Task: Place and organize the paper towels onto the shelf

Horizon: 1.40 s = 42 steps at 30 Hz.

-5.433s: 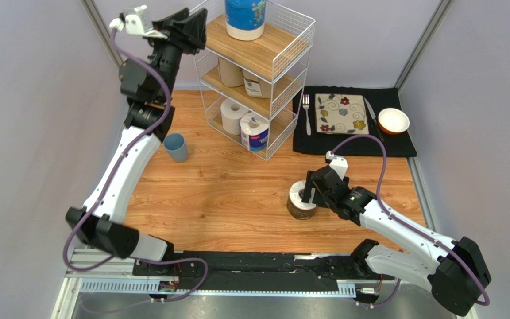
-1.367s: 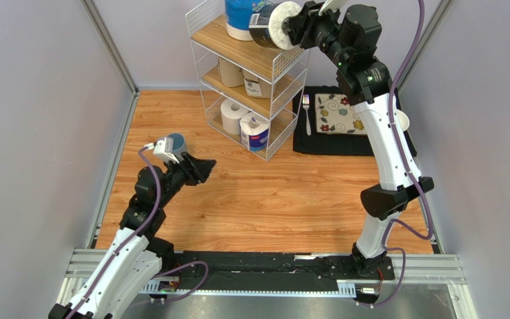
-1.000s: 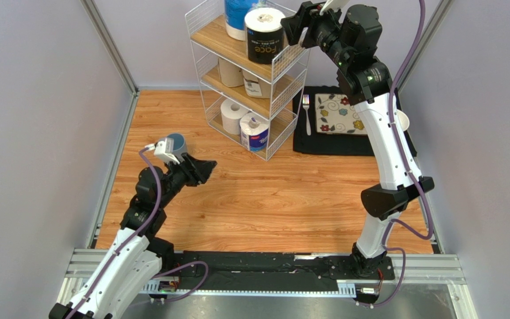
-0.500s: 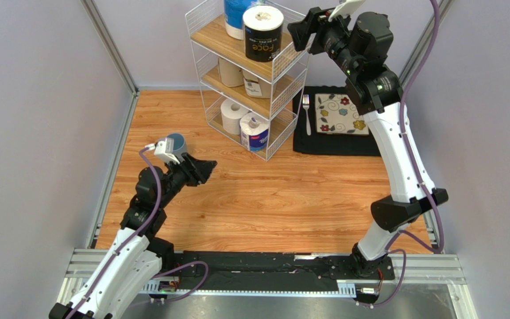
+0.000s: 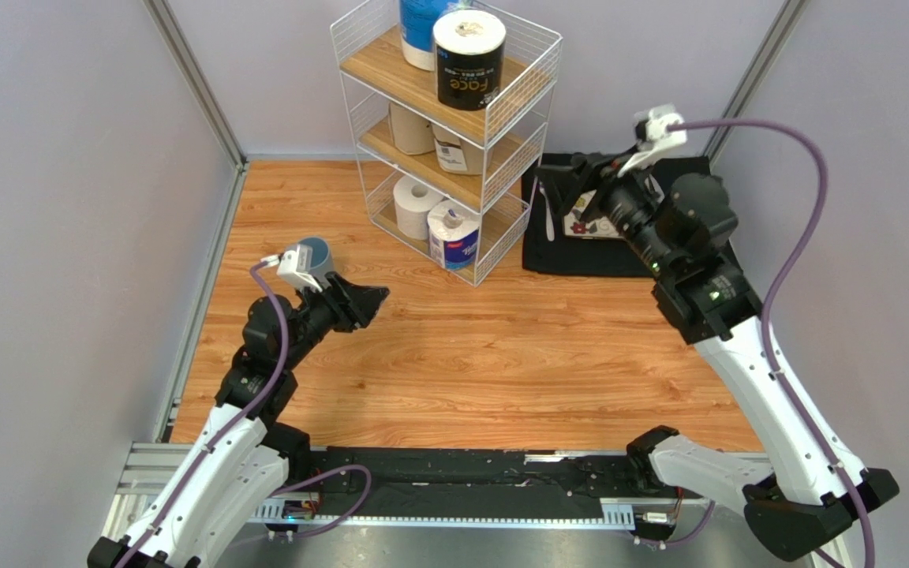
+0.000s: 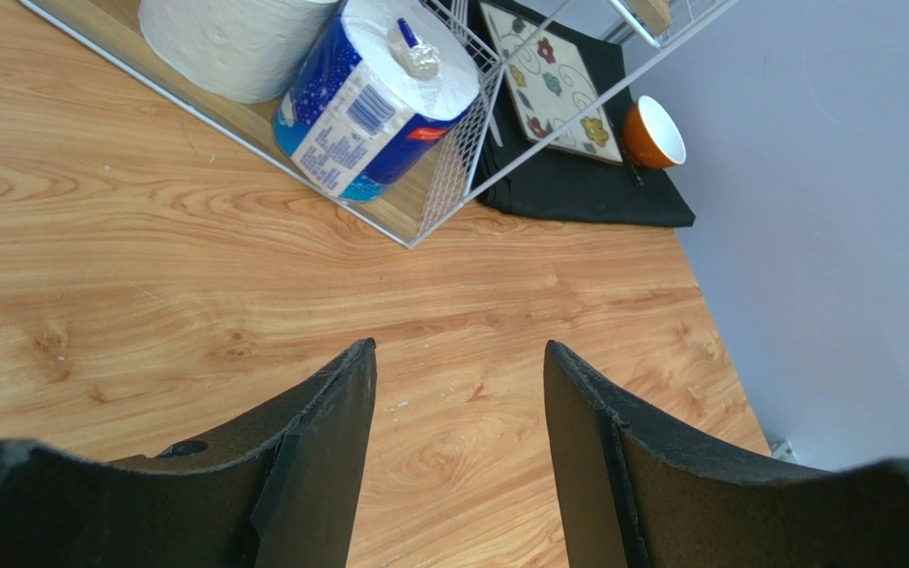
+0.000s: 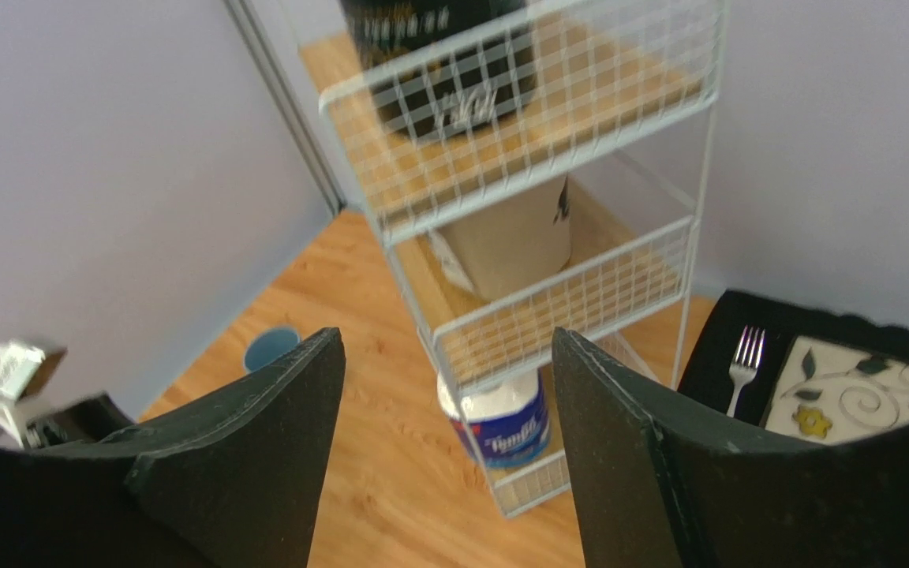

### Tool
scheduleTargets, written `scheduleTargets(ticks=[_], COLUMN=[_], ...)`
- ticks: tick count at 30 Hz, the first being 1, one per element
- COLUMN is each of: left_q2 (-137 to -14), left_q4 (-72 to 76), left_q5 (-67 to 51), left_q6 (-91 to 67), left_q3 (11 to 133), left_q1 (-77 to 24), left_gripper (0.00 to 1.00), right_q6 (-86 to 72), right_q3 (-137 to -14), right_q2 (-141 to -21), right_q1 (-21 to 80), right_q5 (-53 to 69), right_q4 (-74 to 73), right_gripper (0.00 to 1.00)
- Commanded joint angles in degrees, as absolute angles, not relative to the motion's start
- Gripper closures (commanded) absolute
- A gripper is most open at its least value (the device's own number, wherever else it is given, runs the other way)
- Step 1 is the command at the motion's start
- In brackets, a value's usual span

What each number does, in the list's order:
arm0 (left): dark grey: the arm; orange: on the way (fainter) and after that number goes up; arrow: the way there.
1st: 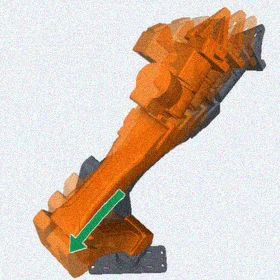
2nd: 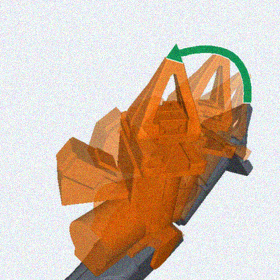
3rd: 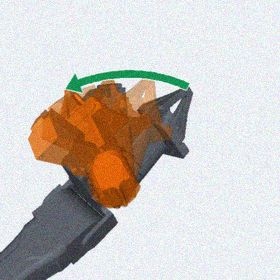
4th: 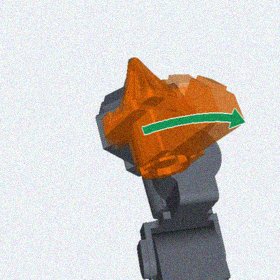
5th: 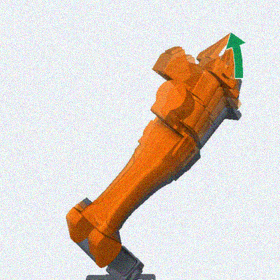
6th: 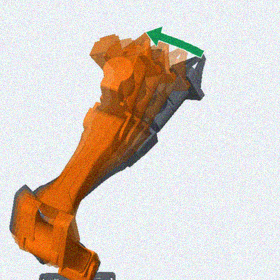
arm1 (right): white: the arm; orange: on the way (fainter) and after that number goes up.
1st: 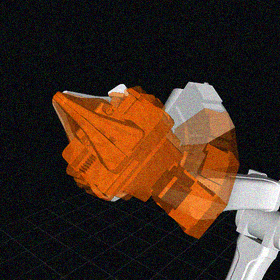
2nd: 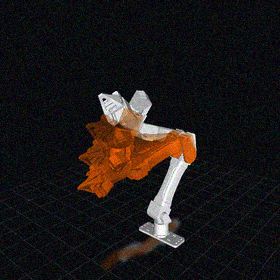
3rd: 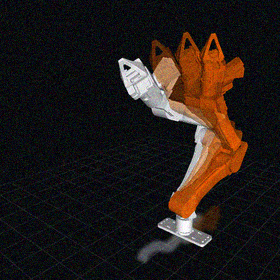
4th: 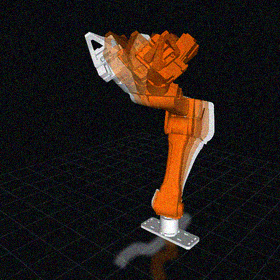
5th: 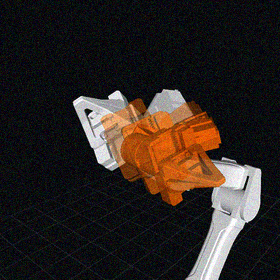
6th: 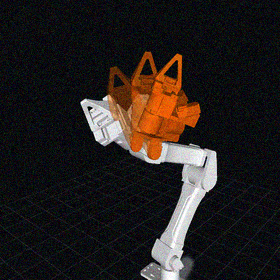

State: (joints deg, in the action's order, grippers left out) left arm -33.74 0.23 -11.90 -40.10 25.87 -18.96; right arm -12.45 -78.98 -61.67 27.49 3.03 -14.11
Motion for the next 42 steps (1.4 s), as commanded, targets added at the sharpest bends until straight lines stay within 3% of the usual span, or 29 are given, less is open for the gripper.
scheduleTargets(ticks=[1, 7, 15, 28, 30, 31, 32, 33, 42], left_q2=[-32.5, -31.5, -31.4, -30.2, -30.0, -29.8, -29.7, -29.6, -29.0], left_q4=[2.0, 1.1, 0.6, -1.6, -1.9, -2.1, -2.4, -2.5, -3.1], left_q5=[-13.6, -13.6, -13.9, -12.8, -12.7, -12.6, -12.6, -12.4, -11.8], left_q6=[-41.3, -41.1, -40.7, -39.7, -39.6, -39.6, -39.6, -39.6, -39.5], left_q3=[25.9, 25.4, 25.1, 25.4, 25.4, 25.3, 25.4, 25.4, 25.5], left_q1=[-18.6, -18.6, -18.6, -18.6, -18.6, -18.6, -18.6, -18.6, -18.6], left_gripper=[0.37, 0.37, 0.38, 0.37, 0.37, 0.37, 0.37, 0.37, 0.37], right_q6=[-4.8, -0.7, 2.3, 4.7, 4.9, 4.9, 4.7, 4.5, 3.0], right_q3=[-69.5, -64.3, -67.8, -76.7, -78.9, -79.8, -80.7, -82.4, -81.4], right_q2=[-61.2, -64.3, -73.2, -82.3, -84.1, -84.7, -85.4, -86.4, -84.1], right_q1=[32.3, 36.3, 38.5, 39.6, 39.6, 39.6, 39.6, 39.6, 39.7], right_q5=[0.0, -7.2, -10.5, -14.1, -14.3, -14.2, -14.1, -14.1, -16.2], right_q4=[-4.2, 7.3, 12.9, 12.3, 10.6, 9.9, 8.8, 6.7, 3.7], right_gripper=[0.31, 0.3, 0.34, 0.45, 0.53, 0.6, 0.76, 0.81, 1.0])
